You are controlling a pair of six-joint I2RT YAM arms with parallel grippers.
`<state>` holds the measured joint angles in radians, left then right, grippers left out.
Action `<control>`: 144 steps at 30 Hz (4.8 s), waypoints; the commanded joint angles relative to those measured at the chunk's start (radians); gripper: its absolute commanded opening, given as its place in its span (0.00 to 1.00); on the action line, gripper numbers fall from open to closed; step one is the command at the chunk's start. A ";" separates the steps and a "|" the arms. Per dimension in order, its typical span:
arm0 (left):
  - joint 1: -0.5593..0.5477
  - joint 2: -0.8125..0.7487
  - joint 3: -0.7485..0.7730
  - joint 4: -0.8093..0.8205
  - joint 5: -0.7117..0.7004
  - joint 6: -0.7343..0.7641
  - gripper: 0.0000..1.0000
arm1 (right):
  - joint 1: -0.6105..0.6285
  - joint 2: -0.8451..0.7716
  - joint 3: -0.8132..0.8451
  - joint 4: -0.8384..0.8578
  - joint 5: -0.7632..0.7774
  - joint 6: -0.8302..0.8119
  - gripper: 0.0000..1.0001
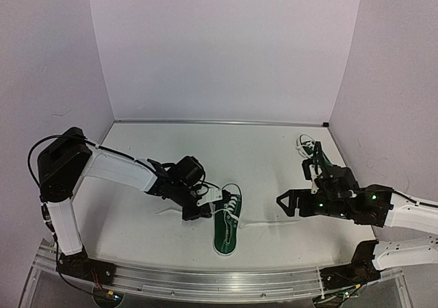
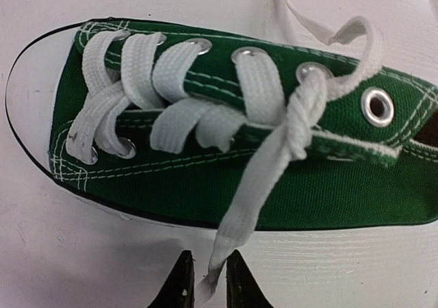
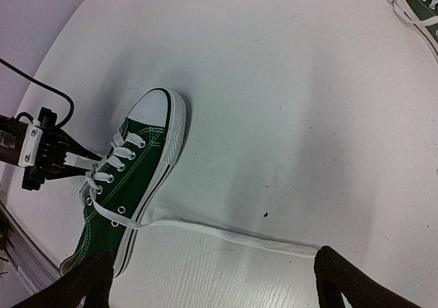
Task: Tie the shoes
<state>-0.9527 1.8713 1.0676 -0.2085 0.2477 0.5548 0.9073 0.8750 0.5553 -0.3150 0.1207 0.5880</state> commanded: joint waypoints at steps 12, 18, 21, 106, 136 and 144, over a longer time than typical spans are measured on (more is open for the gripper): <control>-0.031 -0.177 -0.039 0.128 0.073 -0.098 0.00 | -0.002 0.195 0.059 -0.064 0.008 0.080 0.93; -0.047 -0.213 -0.083 0.203 0.083 -0.114 0.00 | -0.002 0.349 0.136 -0.172 0.024 0.115 0.78; -0.057 -0.210 -0.084 0.204 0.075 -0.109 0.00 | -0.003 0.386 0.144 -0.185 0.029 0.137 0.73; -0.080 -0.108 -0.204 0.513 -0.143 -0.213 0.20 | 0.004 0.533 0.198 0.421 -0.429 0.080 0.40; -0.086 -0.255 -0.245 0.483 -0.052 -0.133 0.00 | 0.005 0.624 0.286 0.439 -0.518 0.054 0.43; -0.088 -0.235 -0.233 0.485 -0.041 -0.120 0.00 | 0.005 0.704 0.320 0.493 -0.561 0.054 0.42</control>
<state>-1.0351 1.6230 0.8135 0.2684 0.1845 0.4189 0.9070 1.5455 0.8287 0.1193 -0.4057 0.6542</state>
